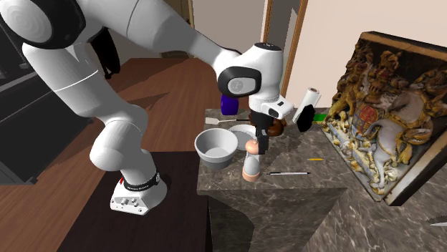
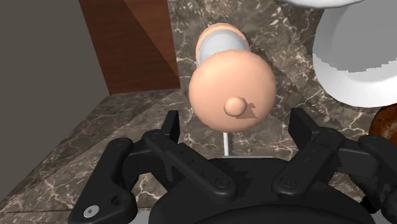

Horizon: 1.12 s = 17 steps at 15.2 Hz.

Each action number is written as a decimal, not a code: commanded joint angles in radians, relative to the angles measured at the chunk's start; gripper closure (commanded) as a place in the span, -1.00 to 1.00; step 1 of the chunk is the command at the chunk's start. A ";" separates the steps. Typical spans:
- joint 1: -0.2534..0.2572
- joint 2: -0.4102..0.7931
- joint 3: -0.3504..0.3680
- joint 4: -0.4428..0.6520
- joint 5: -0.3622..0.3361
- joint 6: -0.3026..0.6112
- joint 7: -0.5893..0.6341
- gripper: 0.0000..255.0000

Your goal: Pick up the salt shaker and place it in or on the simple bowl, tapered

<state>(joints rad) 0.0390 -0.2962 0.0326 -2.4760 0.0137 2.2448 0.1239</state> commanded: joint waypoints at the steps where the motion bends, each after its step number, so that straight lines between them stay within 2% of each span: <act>1: 0.000 0.021 0.000 -0.017 -0.001 0.038 0.000 -1.00; 9: 0.000 0.020 0.000 -0.016 -0.001 0.038 0.000 -1.00; 10: 0.000 0.020 0.000 -0.016 -0.001 0.038 0.000 1.00; 17: 0.000 0.021 0.000 -0.016 -0.001 0.038 0.000 1.00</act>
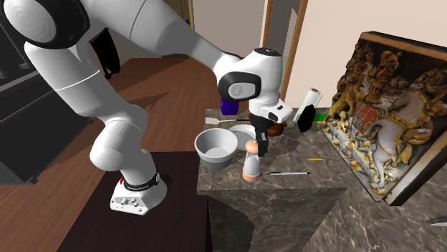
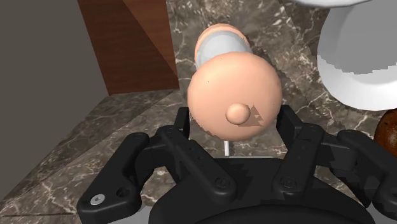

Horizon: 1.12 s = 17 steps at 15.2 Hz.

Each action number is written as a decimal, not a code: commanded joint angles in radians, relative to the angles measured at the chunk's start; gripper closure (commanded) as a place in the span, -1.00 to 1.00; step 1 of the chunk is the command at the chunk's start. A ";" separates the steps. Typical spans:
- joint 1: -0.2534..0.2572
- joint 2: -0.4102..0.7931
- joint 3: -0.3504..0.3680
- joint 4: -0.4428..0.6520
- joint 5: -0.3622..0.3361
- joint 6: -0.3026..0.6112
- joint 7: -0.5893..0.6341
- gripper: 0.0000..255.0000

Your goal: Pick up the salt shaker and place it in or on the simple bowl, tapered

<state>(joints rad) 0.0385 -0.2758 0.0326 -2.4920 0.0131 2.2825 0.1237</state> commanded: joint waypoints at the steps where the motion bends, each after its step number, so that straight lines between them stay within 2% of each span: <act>1: 0.000 0.000 0.000 0.000 0.000 0.000 0.000 1.00; 17: 0.000 -0.084 -0.002 0.134 0.000 -0.218 -0.001 1.00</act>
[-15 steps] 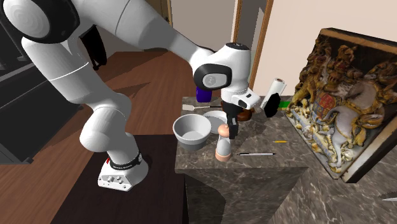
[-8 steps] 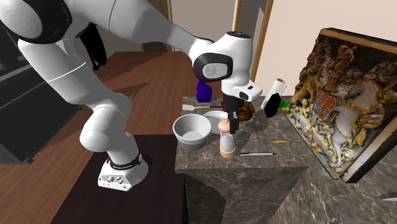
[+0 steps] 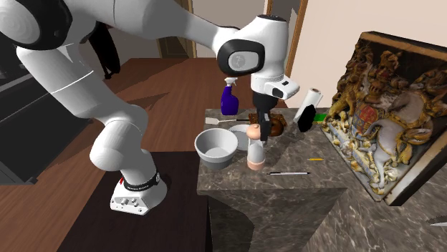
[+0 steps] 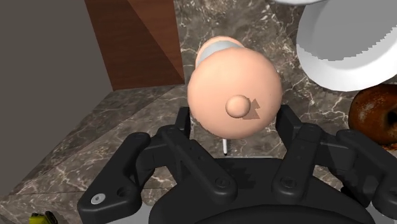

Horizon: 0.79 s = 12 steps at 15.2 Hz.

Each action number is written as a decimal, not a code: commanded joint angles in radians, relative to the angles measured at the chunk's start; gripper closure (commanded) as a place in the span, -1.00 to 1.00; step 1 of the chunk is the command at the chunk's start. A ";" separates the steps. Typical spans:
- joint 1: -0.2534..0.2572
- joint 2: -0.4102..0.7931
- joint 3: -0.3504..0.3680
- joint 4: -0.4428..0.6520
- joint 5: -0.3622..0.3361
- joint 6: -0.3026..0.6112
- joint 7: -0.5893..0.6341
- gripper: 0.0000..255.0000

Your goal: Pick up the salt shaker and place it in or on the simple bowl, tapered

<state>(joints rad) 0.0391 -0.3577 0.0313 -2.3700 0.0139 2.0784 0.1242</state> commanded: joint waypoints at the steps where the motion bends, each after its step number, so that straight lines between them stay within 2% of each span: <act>1: -0.001 -0.005 -0.001 0.022 0.000 -0.028 -0.001 1.00; 12: -0.001 -0.029 -0.003 0.150 -0.001 -0.179 -0.001 1.00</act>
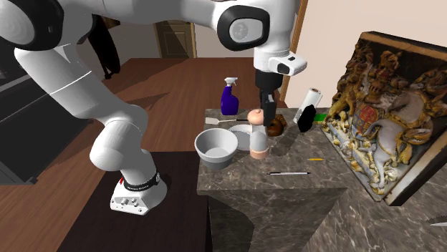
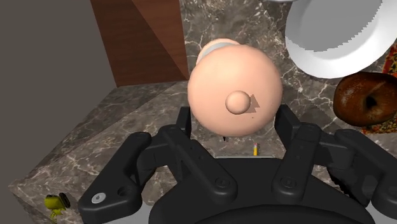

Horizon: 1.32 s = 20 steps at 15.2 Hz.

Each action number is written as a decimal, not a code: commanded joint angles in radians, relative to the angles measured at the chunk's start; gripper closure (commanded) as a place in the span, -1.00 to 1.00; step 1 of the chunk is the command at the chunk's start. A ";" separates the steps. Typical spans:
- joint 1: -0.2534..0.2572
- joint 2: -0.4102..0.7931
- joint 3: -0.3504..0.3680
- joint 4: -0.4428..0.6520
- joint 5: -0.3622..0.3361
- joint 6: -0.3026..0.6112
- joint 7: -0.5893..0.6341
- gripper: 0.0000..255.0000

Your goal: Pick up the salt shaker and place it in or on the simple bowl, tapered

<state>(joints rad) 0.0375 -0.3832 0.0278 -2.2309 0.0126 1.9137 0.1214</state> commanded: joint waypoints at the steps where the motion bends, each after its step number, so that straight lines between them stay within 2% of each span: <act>1: 0.001 -0.004 0.001 0.024 0.000 -0.028 0.002 1.00; 7: 0.000 -0.004 0.000 0.103 0.000 -0.107 0.002 1.00; 13: 0.035 -0.166 0.060 0.047 0.029 -0.212 0.085 1.00; 20: 0.079 -0.320 0.137 0.040 0.083 -0.354 0.191 1.00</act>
<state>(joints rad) 0.1111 -0.6842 0.1543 -2.1930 0.0879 1.5811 0.2972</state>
